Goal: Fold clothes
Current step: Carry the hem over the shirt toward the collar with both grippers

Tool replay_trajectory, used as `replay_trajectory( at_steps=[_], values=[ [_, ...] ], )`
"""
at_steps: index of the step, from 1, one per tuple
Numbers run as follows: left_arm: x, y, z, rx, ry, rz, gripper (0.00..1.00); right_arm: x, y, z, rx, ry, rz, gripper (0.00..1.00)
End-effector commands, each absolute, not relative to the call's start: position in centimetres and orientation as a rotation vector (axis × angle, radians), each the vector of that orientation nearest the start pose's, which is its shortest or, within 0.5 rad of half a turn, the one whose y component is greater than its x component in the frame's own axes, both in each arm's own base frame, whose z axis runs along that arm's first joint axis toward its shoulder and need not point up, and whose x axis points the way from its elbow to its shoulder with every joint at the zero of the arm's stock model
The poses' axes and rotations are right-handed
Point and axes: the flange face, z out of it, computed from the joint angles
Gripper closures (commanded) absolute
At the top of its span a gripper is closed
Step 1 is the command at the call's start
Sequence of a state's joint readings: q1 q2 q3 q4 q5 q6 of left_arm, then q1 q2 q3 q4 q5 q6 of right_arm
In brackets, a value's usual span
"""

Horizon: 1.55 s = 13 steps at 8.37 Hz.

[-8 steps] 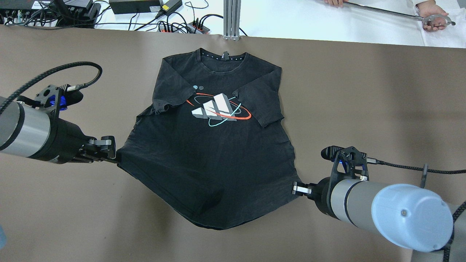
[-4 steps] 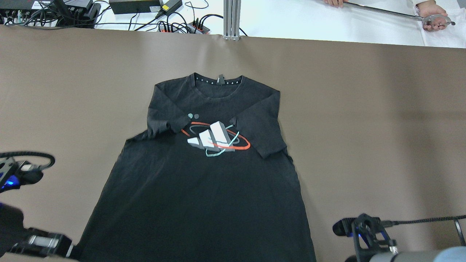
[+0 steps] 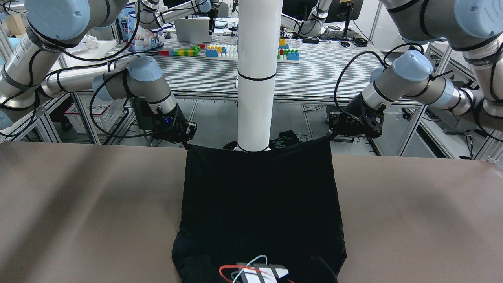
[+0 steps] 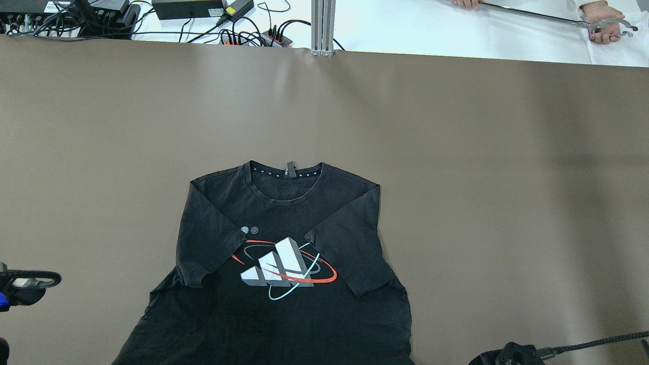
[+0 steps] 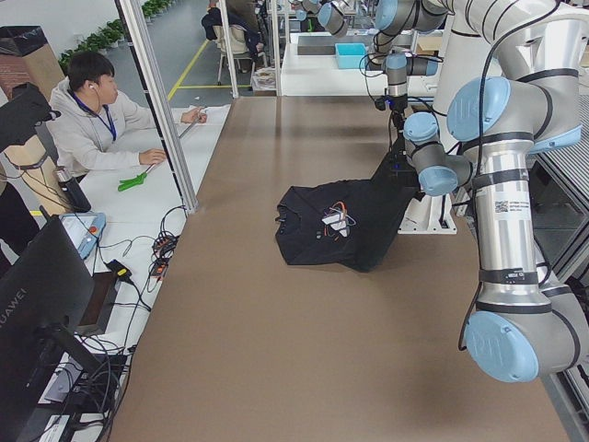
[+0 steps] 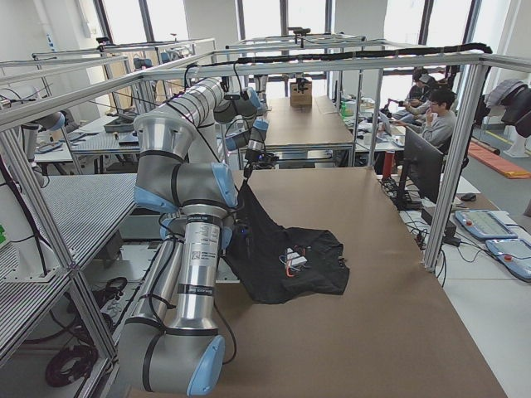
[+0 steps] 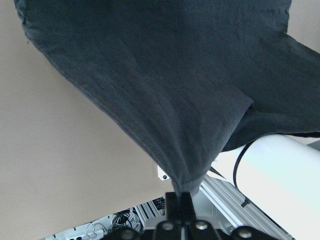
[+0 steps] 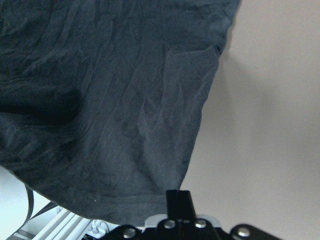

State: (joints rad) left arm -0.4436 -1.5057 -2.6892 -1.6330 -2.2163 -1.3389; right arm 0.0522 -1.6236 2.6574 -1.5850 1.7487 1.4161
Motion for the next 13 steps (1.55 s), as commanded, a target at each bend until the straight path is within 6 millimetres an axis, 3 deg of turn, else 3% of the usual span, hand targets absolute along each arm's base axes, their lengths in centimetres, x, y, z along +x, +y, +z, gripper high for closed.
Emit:
replay_trajectory(
  at_steps=[1, 2, 3, 4, 6, 8, 11, 12, 13],
  values=[
    [26.6, -24.4, 21.4, -0.087, 1.134, 0.038, 1.00, -32.4, -15.4, 22.1, 0.044, -0.996, -0.099, 1.00],
    [28.3, -27.9, 22.8, -0.044, 1.094, -0.029, 1.00, -34.5, -18.1, 22.2, 0.088, -0.984, -0.033, 1.00],
    [28.8, -31.7, 23.7, -0.011, 1.067, -0.101, 1.00, -36.9, -21.5, 23.0, 0.122, -0.950, 0.037, 1.00],
    [27.8, -34.6, 24.3, 0.018, 1.053, -0.161, 1.00, -37.7, -24.6, 23.4, 0.150, -0.926, 0.100, 1.00],
    [24.6, -37.6, 24.7, 0.081, 1.041, -0.213, 1.00, -35.8, -28.2, 22.0, 0.202, -0.949, 0.185, 1.00],
    [23.7, -39.2, 23.6, 0.115, 1.057, -0.234, 1.00, -34.9, -31.6, 21.7, 0.239, -0.941, 0.240, 1.00],
    [27.9, -46.6, 24.8, 0.114, 0.999, -0.261, 1.00, -36.7, -35.9, 22.7, 0.275, -0.888, 0.251, 1.00],
    [29.1, -48.8, 26.5, 0.105, 0.959, -0.258, 1.00, -38.1, -37.7, 23.4, 0.275, -0.863, 0.268, 1.00],
    [30.6, -51.7, 27.8, 0.138, 0.899, -0.268, 1.00, -39.7, -39.3, 25.3, 0.276, -0.837, 0.280, 1.00]
  ],
)
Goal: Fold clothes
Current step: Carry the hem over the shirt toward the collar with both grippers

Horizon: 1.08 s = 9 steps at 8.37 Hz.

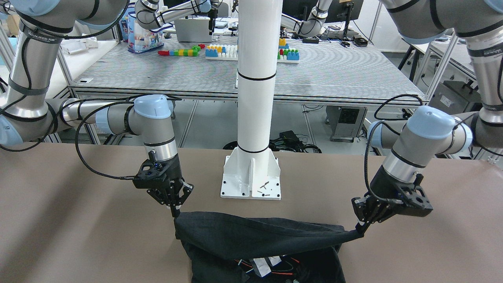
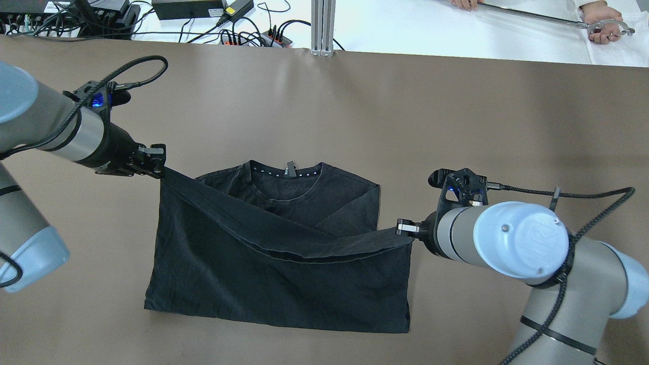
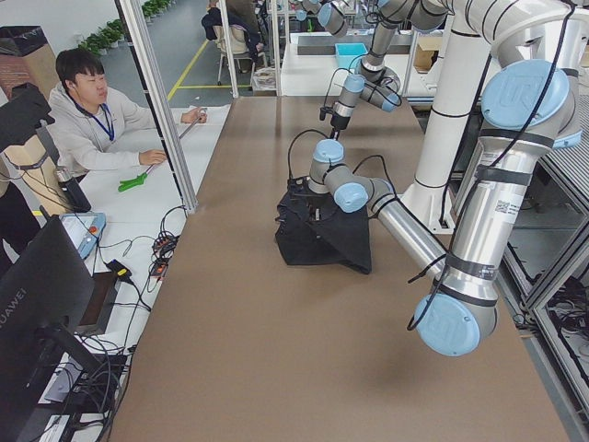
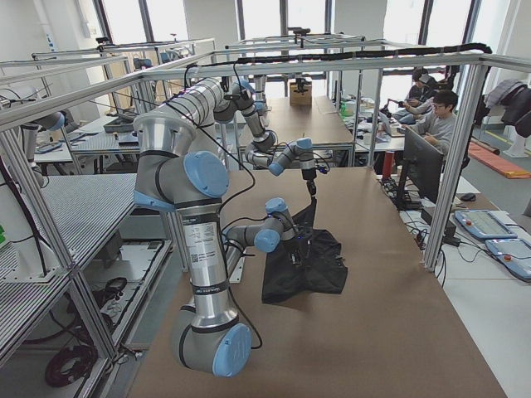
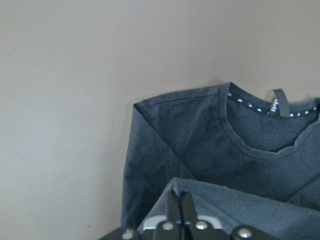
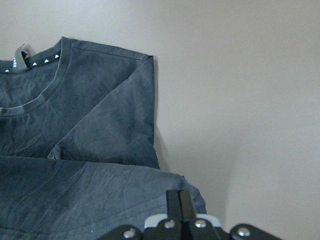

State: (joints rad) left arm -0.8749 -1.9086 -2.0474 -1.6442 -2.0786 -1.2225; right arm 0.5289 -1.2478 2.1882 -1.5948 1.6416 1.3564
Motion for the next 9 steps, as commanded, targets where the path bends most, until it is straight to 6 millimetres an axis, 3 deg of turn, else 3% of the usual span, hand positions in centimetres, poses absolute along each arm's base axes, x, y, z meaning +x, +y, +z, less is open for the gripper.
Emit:
replay_trajectory(
  at_steps=[1, 3, 4, 6, 9],
  values=[
    [32.7, -54.5, 29.5, 0.142, 0.840, -0.281, 1.00, -41.1, -41.1, 27.4, 0.283, -0.834, 0.294, 1.00],
    [35.4, -57.4, 34.3, 0.172, 0.869, -0.261, 1.00, -44.0, -43.0, 30.5, 0.280, -0.824, 0.295, 1.00],
    [36.0, -58.0, 36.3, 0.183, 0.878, -0.257, 1.00, -44.4, -43.3, 30.9, 0.277, -0.817, 0.297, 1.00],
    [37.6, -57.3, 36.6, 0.178, 0.881, -0.234, 1.00, -44.7, -43.4, 31.2, 0.273, -0.810, 0.296, 1.00],
    [37.7, -57.3, 36.6, 0.205, 0.871, -0.220, 1.00, -44.9, -43.6, 31.8, 0.269, -0.798, 0.297, 1.00]
  ],
)
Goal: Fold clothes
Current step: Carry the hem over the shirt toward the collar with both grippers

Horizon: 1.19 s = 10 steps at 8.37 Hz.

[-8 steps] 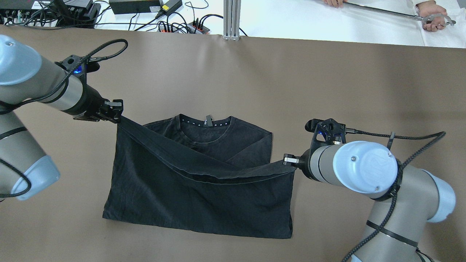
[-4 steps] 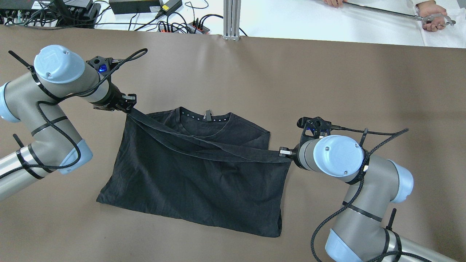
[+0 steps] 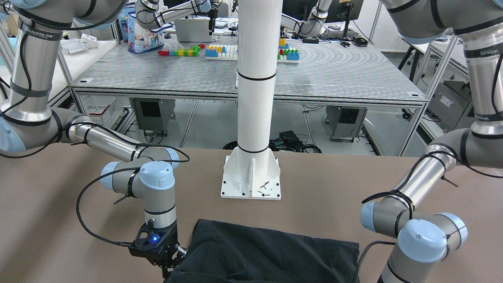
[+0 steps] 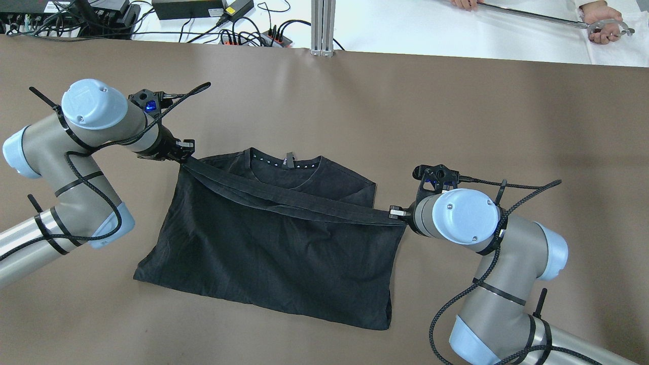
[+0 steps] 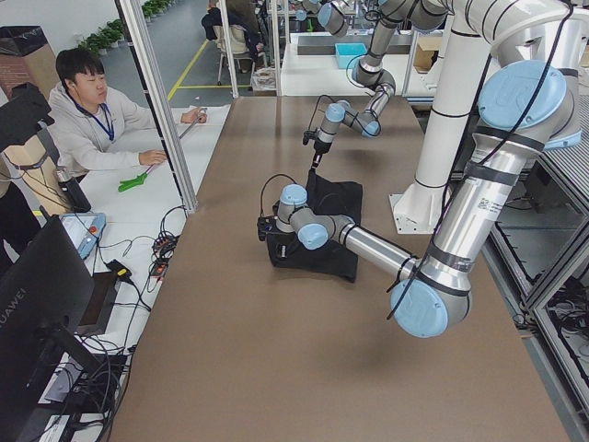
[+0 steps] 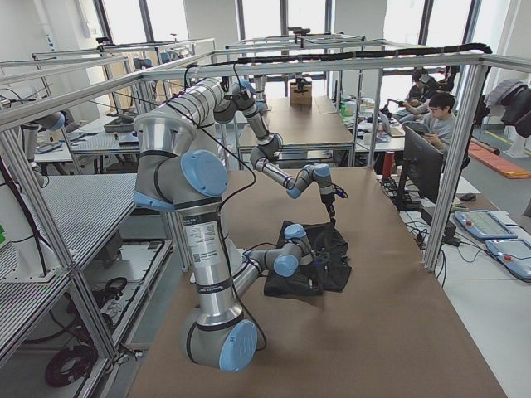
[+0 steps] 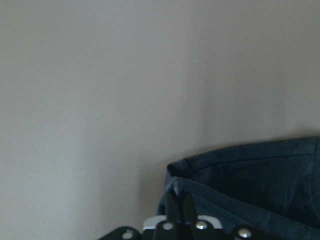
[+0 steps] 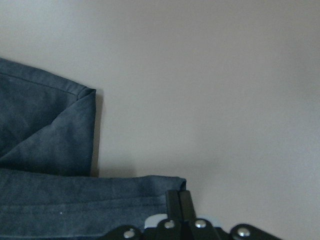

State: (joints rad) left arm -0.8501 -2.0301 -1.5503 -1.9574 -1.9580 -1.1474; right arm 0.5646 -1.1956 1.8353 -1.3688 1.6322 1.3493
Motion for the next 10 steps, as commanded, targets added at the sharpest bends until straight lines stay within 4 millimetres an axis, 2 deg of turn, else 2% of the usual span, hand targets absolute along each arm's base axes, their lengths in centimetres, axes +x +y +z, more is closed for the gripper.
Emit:
replay_trajectory(
  at_steps=[1, 4, 5, 6, 9, 10],
  values=[
    [37.6, -57.3, 36.7, 0.210, 0.869, -0.204, 1.00, -44.9, -43.6, 31.7, 0.271, -0.800, 0.296, 1.00],
    [37.4, -57.4, 36.8, 0.218, 0.866, -0.188, 1.00, -44.8, -43.6, 31.7, 0.281, -0.797, 0.276, 1.00],
    [37.4, -57.4, 36.4, 0.234, 0.869, -0.167, 0.43, -44.8, -43.7, 31.7, 0.282, -0.797, 0.273, 0.35],
    [36.7, -57.3, 35.5, 0.276, 0.883, -0.122, 0.00, -44.8, -43.7, 30.8, 0.303, -0.809, 0.240, 0.06],
    [32.8, -52.5, 35.1, 0.309, 0.928, -0.090, 0.00, -44.8, -43.7, 30.1, 0.331, -0.833, 0.205, 0.06],
    [32.1, -49.4, 36.1, 0.297, 0.930, -0.066, 0.00, -44.8, -43.7, 30.1, 0.333, -0.838, 0.203, 0.06]
  ],
)
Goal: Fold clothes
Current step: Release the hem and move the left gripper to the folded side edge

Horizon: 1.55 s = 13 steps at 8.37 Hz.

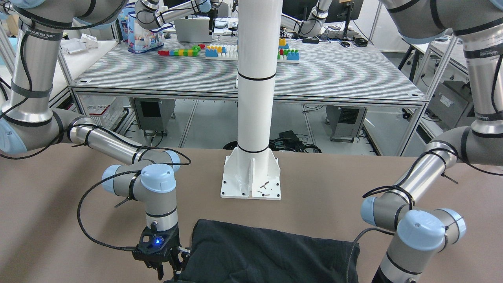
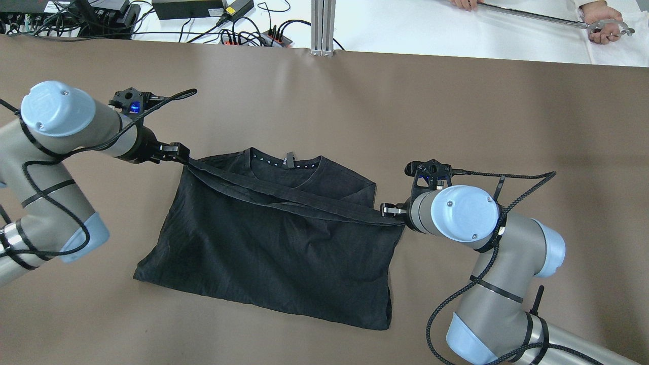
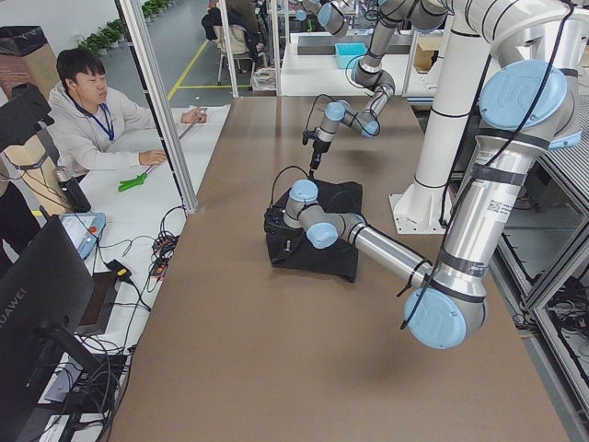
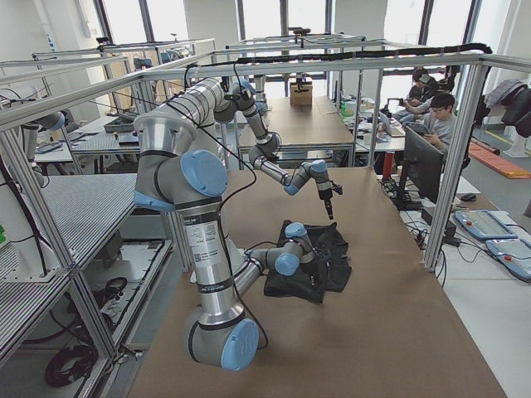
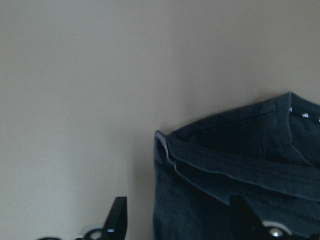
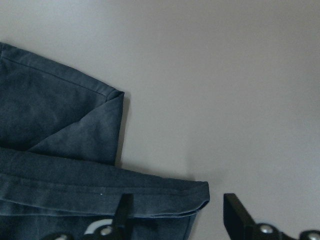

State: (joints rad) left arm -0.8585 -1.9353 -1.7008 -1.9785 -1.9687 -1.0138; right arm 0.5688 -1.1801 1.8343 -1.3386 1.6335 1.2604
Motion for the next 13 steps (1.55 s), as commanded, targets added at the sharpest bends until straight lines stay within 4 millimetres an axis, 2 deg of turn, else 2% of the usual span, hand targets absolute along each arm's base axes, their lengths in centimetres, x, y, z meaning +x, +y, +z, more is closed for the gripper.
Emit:
replay_trajectory(
  at_steps=[1, 3, 5, 6, 7, 9, 10, 11, 13],
  values=[
    [33.1, -45.6, 37.2, 0.286, 0.944, -0.012, 0.00, -44.9, -43.7, 30.0, 0.333, -0.840, 0.204, 0.06],
    [34.6, -41.0, 40.5, 0.272, 0.986, 0.059, 0.00, -44.9, -43.7, 30.0, 0.333, -0.840, 0.204, 0.06],
    [35.3, -38.6, 42.9, 0.255, 0.968, 0.091, 0.01, -44.9, -43.7, 30.0, 0.332, -0.839, 0.206, 0.06],
    [36.2, -37.9, 43.2, 0.264, 0.953, 0.097, 0.01, -45.0, -43.6, 30.1, 0.331, -0.838, 0.203, 0.06],
    [36.9, -37.2, 43.3, 0.258, 0.952, 0.111, 0.07, -44.9, -43.7, 30.2, 0.331, -0.836, 0.205, 0.06],
    [37.6, -36.6, 43.5, 0.246, 0.951, 0.126, 0.42, -45.0, -43.6, 30.3, 0.330, -0.835, 0.202, 0.06],
    [38.2, -36.2, 44.0, 0.236, 0.945, 0.137, 0.47, -44.9, -43.7, 30.3, 0.330, -0.835, 0.205, 0.06],
    [38.5, -36.0, 44.3, 0.229, 0.941, 0.142, 0.46, -45.0, -43.6, 30.3, 0.330, -0.835, 0.204, 0.06],
    [38.4, -36.0, 44.2, 0.229, 0.943, 0.143, 0.37, -45.0, -43.6, 30.3, 0.330, -0.835, 0.204, 0.06]
  ],
)
